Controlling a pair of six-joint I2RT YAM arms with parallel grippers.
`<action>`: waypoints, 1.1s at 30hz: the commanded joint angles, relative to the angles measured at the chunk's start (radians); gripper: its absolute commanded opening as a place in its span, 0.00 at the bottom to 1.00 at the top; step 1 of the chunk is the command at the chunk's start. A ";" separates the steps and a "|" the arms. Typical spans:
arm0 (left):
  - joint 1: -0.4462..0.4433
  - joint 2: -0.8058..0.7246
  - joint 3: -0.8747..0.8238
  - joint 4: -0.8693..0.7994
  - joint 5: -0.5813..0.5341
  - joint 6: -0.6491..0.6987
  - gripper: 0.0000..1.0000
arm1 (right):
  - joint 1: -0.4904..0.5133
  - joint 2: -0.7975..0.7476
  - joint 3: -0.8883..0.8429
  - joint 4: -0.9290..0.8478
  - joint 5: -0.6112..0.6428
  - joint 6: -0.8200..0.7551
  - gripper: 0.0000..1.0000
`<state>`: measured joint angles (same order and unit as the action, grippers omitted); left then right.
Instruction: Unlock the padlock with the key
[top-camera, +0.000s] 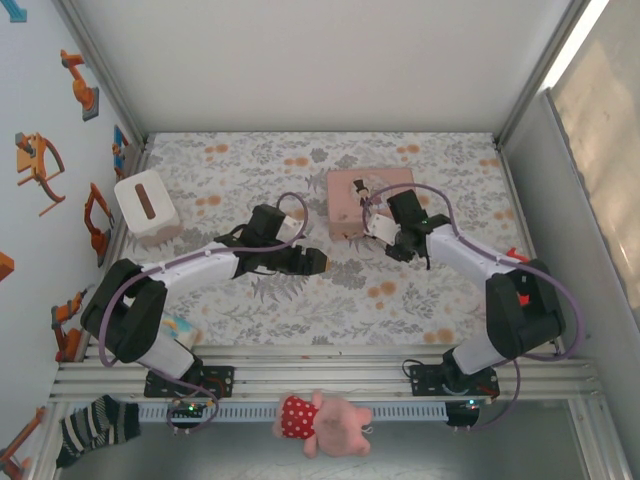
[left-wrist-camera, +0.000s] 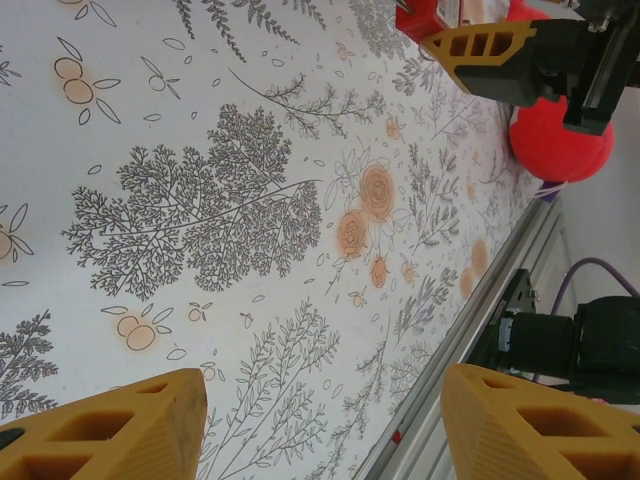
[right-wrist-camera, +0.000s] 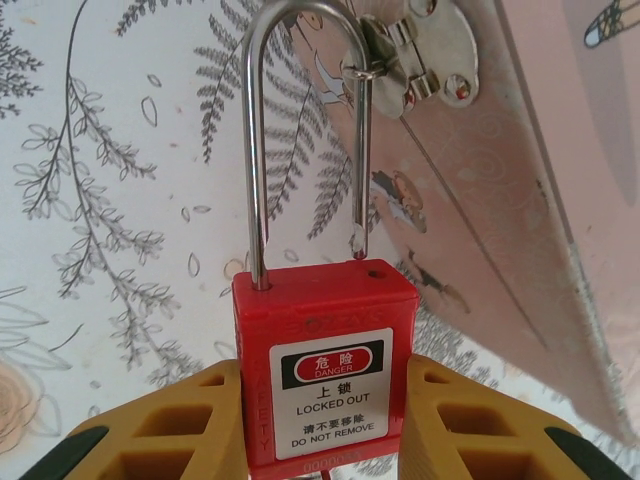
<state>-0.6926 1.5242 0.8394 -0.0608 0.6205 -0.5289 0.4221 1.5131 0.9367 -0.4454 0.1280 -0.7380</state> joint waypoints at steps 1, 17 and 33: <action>0.008 0.000 -0.020 0.026 0.012 0.027 0.63 | -0.006 0.000 -0.023 0.167 -0.009 -0.135 0.02; 0.036 -0.008 -0.031 0.045 -0.001 0.020 0.63 | 0.014 0.123 0.081 0.231 -0.183 -0.239 0.00; 0.111 -0.185 -0.069 -0.099 -0.102 0.019 0.66 | 0.001 -0.047 -0.133 0.285 -0.069 0.185 0.51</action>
<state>-0.5877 1.3743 0.7937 -0.1047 0.5400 -0.5255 0.4416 1.4796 0.8280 -0.1814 -0.0036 -0.6907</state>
